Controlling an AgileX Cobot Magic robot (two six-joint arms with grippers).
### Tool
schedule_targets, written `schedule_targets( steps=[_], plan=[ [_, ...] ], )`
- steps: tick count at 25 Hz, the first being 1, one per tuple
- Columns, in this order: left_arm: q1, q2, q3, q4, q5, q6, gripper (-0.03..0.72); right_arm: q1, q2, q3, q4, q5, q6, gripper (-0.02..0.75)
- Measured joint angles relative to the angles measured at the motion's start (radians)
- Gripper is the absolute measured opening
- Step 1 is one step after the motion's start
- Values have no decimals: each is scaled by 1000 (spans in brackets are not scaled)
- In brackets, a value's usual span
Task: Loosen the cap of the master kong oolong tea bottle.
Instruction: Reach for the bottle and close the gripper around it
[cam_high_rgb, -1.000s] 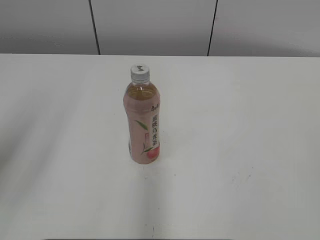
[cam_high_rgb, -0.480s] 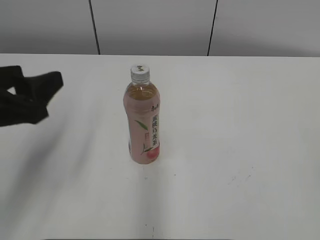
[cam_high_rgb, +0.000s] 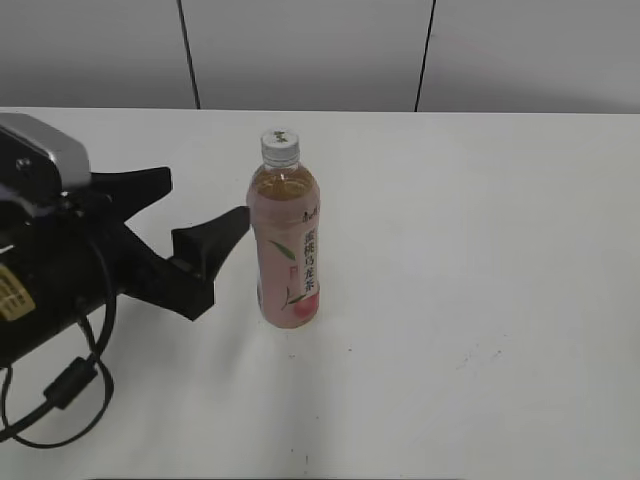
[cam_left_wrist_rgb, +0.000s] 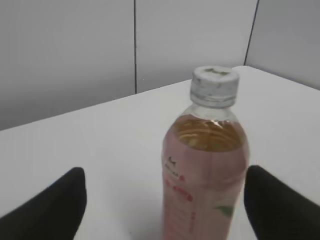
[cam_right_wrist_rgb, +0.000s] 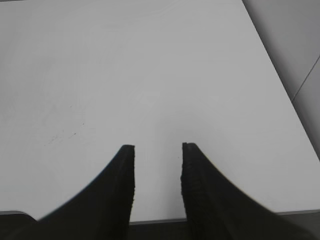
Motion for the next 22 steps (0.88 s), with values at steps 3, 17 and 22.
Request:
schedule_targets(
  steps=[3, 17, 22],
  plan=[
    [0, 83, 0, 60, -113, -26, 593, 0, 0, 0, 0, 0, 0, 248],
    [0, 392, -36, 196, -214, -56, 595, 0, 0, 0, 0, 0, 0, 248],
    [0, 407, -83, 194, -217, -56, 595, 0, 0, 0, 0, 0, 0, 248]
  ],
)
